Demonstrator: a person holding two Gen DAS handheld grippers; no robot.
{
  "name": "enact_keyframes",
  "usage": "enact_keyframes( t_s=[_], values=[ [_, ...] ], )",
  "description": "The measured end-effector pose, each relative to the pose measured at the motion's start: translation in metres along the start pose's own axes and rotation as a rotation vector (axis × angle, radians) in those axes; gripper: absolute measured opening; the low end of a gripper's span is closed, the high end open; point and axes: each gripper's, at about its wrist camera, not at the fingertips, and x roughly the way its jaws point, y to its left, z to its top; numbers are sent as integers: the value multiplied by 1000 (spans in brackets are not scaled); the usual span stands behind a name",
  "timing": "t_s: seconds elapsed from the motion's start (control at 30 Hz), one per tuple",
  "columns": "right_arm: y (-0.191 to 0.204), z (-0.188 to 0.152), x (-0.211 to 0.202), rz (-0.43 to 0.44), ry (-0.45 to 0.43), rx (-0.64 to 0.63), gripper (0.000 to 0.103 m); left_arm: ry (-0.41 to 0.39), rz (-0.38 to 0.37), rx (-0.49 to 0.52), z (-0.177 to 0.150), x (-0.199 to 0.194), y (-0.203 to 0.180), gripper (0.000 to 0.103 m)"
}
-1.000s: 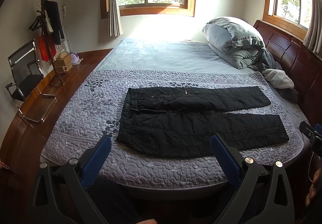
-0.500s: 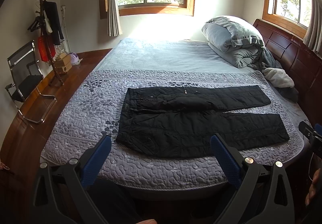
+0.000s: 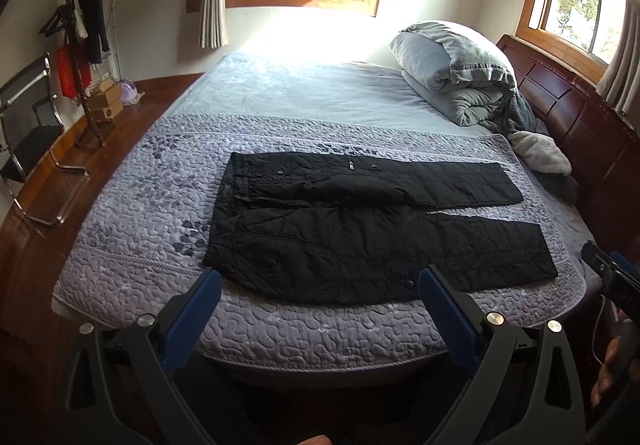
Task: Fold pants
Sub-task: 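Move the left tool to the waistband while the right tool reaches a pant leg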
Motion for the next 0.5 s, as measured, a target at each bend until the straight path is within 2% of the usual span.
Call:
enact_keyframes(
  t_s=[0.07,0.13,0.17,0.3,0.4,0.47,0.5],
  values=[
    [-6,-1,16,30,17,18,101,54,-122,-20,-2,20,11,100],
    [-20,-3,39,108,60,66,101,109,-281,-7,-6,43,20,100],
    [-29,-4,53,152,82,93,101,144,-306,11,-8,55,24,100],
    [-73,-16,122,221,223,251,101,290,-338,0,-23,108,51,100],
    [-108,-31,171,251,309,383,101,294,-413,-81,-33,135,84,100],
    [-125,-40,194,224,331,422,101,290,-387,-124,-36,152,108,100],
    [-133,-44,203,207,332,428,101,312,-402,-156,-36,164,120,100]
  ],
)
